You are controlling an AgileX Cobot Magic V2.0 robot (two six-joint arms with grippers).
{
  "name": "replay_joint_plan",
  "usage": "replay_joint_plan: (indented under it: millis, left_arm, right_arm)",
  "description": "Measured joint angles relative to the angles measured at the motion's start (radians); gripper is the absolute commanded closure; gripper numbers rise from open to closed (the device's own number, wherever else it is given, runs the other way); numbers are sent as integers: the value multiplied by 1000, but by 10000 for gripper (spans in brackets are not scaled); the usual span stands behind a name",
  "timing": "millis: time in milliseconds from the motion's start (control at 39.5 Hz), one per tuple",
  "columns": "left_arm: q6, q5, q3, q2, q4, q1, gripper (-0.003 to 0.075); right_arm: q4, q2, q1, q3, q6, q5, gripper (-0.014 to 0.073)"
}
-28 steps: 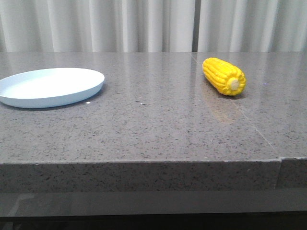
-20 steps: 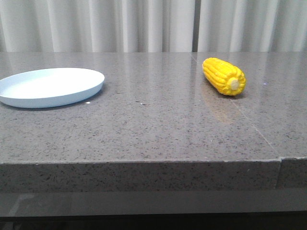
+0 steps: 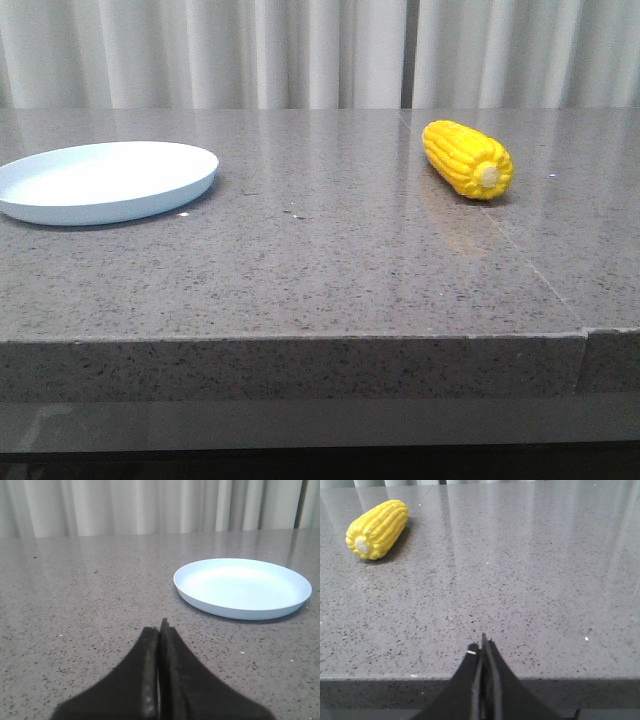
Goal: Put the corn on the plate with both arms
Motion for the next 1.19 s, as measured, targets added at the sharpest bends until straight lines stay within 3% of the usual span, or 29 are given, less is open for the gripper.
replay_joint_plan:
  millis: [531,734,860,987,1189]
  left_arm:
    - [0,-61,0,0,0,0,741]
    - [0,-207,-2,0,0,0,741]
    - [0,-232,-66,0,0,0,741]
    - [0,-164,-214,10,0,0,741]
    - [0,98,-436,191,19,0,741]
  right_arm:
    - [0,0,0,0,0,-31,662]
    - [0,0,0,-12,0,-75,662]
    - [0,0,0,-101,0,-57,661]
    - [7,3,0,-250,0,24,661]
    - [33,172,0,-488,0,172,661]
